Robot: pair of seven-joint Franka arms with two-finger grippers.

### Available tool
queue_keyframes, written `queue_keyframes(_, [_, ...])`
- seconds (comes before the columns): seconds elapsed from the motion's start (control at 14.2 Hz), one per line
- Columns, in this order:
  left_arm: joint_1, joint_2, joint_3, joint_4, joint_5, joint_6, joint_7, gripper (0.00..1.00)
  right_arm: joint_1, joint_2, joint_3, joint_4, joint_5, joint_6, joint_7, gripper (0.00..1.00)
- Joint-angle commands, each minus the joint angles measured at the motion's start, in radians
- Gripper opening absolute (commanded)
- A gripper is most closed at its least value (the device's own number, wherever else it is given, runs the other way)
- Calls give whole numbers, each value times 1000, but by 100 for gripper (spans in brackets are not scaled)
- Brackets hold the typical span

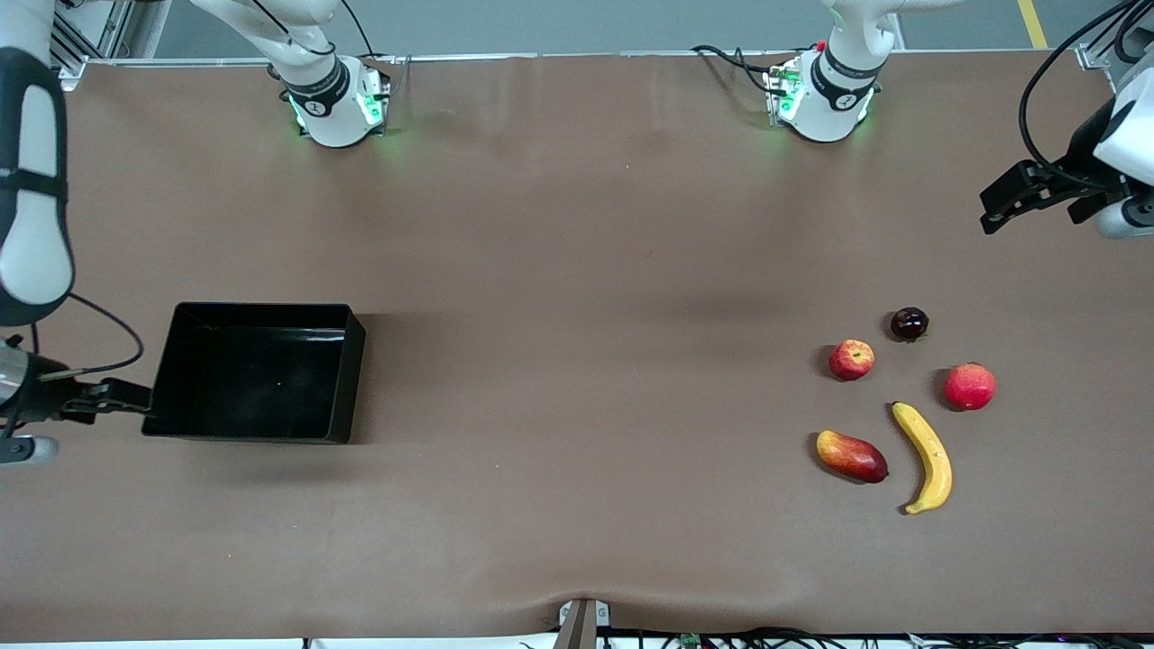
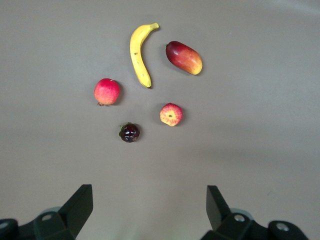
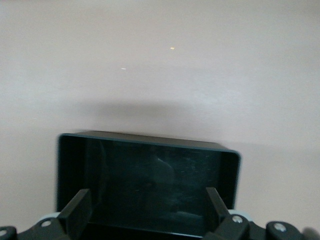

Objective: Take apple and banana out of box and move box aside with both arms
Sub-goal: 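Release the tray with the right gripper while the left gripper withdraws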

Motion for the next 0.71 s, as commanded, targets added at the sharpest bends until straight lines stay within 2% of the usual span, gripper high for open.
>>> queue_keyframes(0.0, [-5,-15,5,-10,-17,-4,13,100,67,-70,-6,-18,-22,-44,119,100])
queue_keyframes(0.21, [-5,-10,5,-12,-15,-4,13,100,130,-132,-8,-20,-22,-133,279,100])
queue_keyframes(0.42, [-6,-12,3,-10,-15,-8,13,100,147,-235,-5,-18,-22,-244,282,100])
queue_keyframes(0.63, [-5,-10,-32,-9,-17,-8,-8,100,149,-335,-3,-17,-22,-341,284,100])
